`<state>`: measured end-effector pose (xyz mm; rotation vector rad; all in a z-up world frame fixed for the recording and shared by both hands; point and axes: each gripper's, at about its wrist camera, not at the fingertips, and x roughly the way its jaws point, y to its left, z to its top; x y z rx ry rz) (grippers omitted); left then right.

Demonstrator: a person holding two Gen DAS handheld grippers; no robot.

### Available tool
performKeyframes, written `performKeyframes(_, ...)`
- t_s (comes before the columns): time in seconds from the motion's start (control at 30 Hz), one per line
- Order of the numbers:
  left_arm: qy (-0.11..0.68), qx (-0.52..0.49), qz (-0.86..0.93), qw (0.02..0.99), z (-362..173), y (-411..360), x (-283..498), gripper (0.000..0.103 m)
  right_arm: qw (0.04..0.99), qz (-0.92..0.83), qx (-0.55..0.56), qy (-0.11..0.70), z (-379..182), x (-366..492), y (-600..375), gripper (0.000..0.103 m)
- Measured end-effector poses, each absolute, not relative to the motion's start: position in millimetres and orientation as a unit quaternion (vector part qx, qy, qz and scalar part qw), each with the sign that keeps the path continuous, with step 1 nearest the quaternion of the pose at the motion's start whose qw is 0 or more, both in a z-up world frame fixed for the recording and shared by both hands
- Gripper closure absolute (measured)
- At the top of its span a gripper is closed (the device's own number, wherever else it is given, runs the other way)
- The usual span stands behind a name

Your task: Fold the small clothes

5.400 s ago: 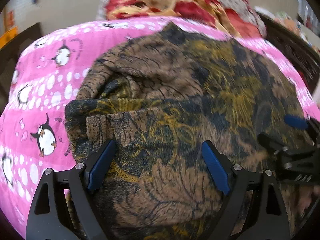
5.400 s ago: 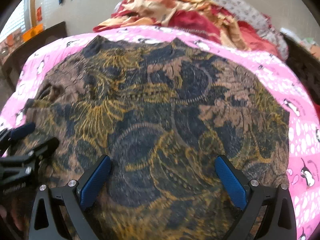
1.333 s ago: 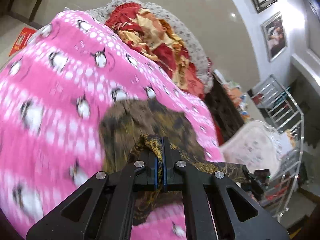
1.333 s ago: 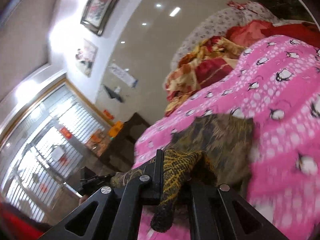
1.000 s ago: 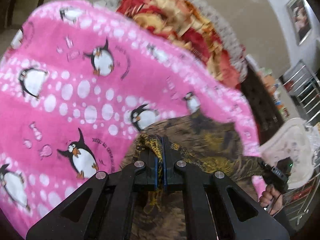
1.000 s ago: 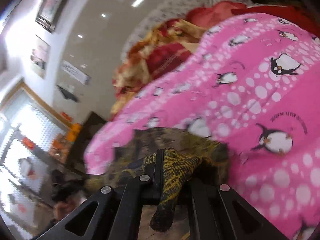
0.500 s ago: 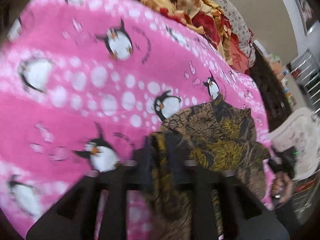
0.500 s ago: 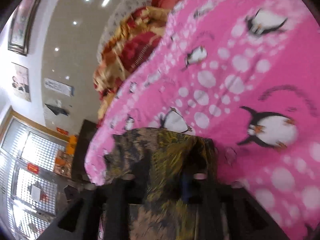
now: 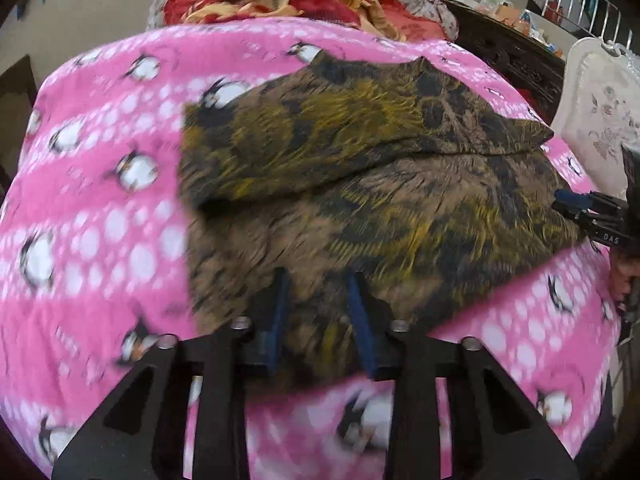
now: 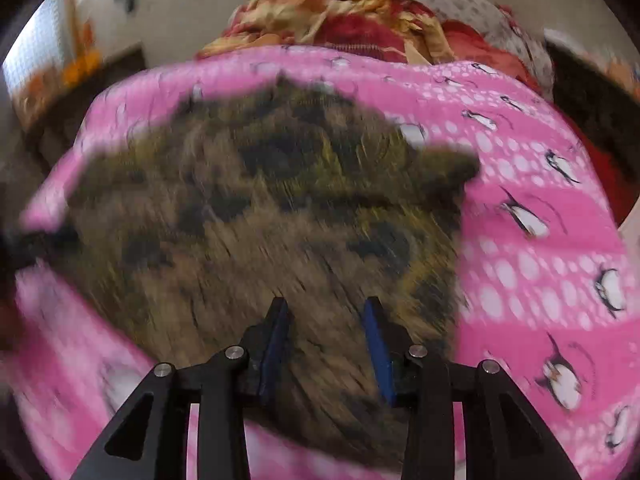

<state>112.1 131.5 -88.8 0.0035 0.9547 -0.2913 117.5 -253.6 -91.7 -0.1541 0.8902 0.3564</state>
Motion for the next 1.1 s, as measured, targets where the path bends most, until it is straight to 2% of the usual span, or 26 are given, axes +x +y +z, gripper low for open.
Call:
performKeyframes(0.2, 0.468, 0.007, -0.116, 0.876, -77.3, 132.7, 102.2, 0.075, 0.885, 0.133, -0.074, 0.441, -75.0, 108.5, -265.2, 0.068)
performKeyframes(0.37, 0.445, -0.061, -0.163, 0.878, -58.9, 95.3, 117.7, 0.075, 0.891, 0.210, -0.049, 0.400, -40.9, 109.2, -181.6, 0.068)
performKeyframes(0.5, 0.494, -0.027, -0.165, 0.854, -87.7, 65.8, 132.6, 0.073, 0.871, 0.245, -0.104, 0.412, -63.7, 108.1, -112.5, 0.068)
performKeyframes(0.53, 0.477, -0.019, -0.175, 0.861, -92.2, 68.0, 124.5, 0.073, 0.866, 0.229, -0.131, 0.424, -77.9, 108.7, -108.2, 0.067)
performKeyframes(0.6, 0.470, -0.019, -0.184, 0.863, -94.3, 75.4, 112.4, 0.072, 0.863, 0.237, -0.119, 0.430, -100.0, 103.7, -125.4, 0.060)
performKeyframes(0.63, 0.471, -0.020, -0.184, 0.863, -93.2, 79.1, 107.6, 0.072, 0.864, 0.247, -0.090, 0.429, -102.4, 101.8, -140.2, 0.051)
performKeyframes(0.67, 0.475, -0.023, -0.185, 0.860, -92.2, 81.1, 105.8, 0.072, 0.858, 0.255, -0.067, 0.442, -104.1, 102.5, -150.9, 0.048)
performKeyframes(0.8, 0.492, -0.050, -0.161, 0.854, -72.8, 79.6, 125.3, 0.072, 0.831, 0.278, -0.071, 0.477, -86.0, 110.8, -161.0, 0.048)
performKeyframes(0.9, 0.499, -0.069, -0.129, 0.854, -73.8, 75.4, 152.8, 0.069, 0.867, 0.223, -0.044, 0.443, -53.9, 126.6, -181.9, 0.045)
performKeyframes(0.97, 0.522, -0.074, -0.112, 0.842, -89.5, 75.5, 170.4, 0.069, 0.870, 0.150, -0.063, 0.464, -63.2, 148.2, -195.1, 0.030)
performKeyframes(1.0, 0.514, -0.073, -0.109, 0.848, -87.7, 73.3, 177.2, 0.066, 0.858, 0.127, -0.074, 0.493, -78.0, 160.8, -200.7, 0.030)
performKeyframes(1.03, 0.520, -0.064, -0.105, 0.846, -86.0, 68.1, 187.4, 0.066, 0.836, 0.118, -0.073, 0.532, -99.4, 175.9, -206.2, 0.025)
performKeyframes(1.07, 0.524, -0.058, -0.102, 0.843, -84.1, 64.7, 196.3, 0.064, 0.842, 0.129, -0.063, 0.520, -101.6, 181.2, -209.5, 0.016)
performKeyframes(1.1, 0.526, -0.059, -0.101, 0.842, -81.6, 63.3, 207.7, 0.062, 0.847, 0.138, -0.062, 0.510, -100.1, 187.3, -209.7, 0.013)
